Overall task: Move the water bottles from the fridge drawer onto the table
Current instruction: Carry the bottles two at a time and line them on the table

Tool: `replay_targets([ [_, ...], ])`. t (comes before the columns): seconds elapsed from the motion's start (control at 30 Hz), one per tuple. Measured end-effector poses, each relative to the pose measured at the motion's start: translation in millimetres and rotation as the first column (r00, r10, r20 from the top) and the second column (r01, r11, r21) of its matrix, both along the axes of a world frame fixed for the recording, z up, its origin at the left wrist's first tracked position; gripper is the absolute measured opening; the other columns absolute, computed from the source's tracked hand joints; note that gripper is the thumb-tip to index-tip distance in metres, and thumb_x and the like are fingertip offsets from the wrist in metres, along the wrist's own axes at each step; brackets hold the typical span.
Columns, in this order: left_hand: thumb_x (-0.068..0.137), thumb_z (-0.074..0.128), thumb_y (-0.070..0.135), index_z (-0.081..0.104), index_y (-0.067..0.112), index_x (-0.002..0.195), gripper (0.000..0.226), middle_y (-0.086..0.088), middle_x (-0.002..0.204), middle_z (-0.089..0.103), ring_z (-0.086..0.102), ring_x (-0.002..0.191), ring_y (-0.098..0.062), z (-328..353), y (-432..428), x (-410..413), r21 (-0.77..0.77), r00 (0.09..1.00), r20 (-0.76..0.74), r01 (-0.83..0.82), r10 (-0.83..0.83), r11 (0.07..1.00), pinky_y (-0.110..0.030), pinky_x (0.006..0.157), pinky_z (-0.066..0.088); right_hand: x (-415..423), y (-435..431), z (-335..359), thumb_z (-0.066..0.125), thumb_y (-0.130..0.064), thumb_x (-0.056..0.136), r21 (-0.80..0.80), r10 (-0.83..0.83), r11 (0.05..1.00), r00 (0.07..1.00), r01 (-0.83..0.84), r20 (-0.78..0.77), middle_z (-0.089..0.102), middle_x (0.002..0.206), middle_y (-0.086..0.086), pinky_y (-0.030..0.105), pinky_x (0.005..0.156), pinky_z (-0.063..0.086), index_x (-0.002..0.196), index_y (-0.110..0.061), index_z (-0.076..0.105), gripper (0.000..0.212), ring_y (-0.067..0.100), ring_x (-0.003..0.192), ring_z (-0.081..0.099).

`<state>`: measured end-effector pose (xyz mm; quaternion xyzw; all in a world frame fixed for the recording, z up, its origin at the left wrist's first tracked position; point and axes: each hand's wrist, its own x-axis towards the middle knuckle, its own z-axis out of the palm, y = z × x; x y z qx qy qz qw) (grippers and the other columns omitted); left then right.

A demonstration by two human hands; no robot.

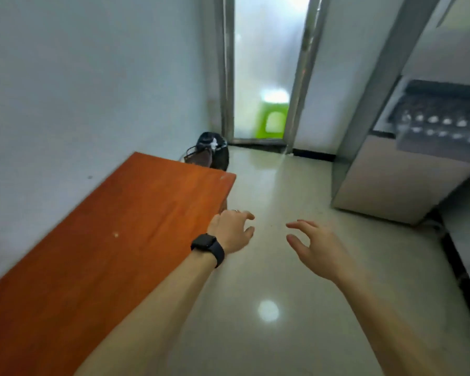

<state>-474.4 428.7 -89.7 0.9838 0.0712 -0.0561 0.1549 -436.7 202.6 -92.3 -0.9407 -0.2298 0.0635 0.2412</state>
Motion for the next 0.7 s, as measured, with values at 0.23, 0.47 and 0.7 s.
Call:
replay_targets([
  [0.23,0.1,0.049,0.044,0.055,0.037,0.138,0.039,0.004,0.142,0.056,0.048,0.132,-0.02,53,-151,135,0.126,0.928,0.183,0.305,-0.325,0.944,-0.042,0.109,0.037,70,-175,37,0.054,-0.043,0.1,0.022,-0.307,0.952,0.943,0.307,0.127,0.054,0.146,-0.006,0.038,0.12,0.021,0.136,-0.031,0.06,0.038,0.024,0.144,0.033],
  [0.47,0.099,0.049,0.043,0.054,0.039,0.137,0.039,0.004,0.14,0.057,0.049,0.129,-0.019,52,-258,258,0.101,0.868,0.207,0.44,-0.451,0.892,-0.042,0.108,0.038,159,-289,60,0.059,-0.039,0.098,0.116,-0.45,0.893,0.87,0.435,0.199,0.063,0.134,-0.006,0.04,0.118,0.031,0.131,-0.028,0.065,0.036,0.023,0.135,0.046],
  [0.7,0.098,0.049,0.044,0.051,0.04,0.14,0.042,0.003,0.138,0.057,0.05,0.129,-0.02,55,-331,407,0.067,0.832,0.226,0.505,-0.506,0.861,-0.043,0.108,0.041,280,-363,71,0.057,-0.04,0.098,0.155,-0.527,0.85,0.824,0.504,0.208,0.061,0.135,-0.01,0.043,0.115,0.036,0.134,-0.032,0.062,0.037,0.02,0.136,0.045],
])
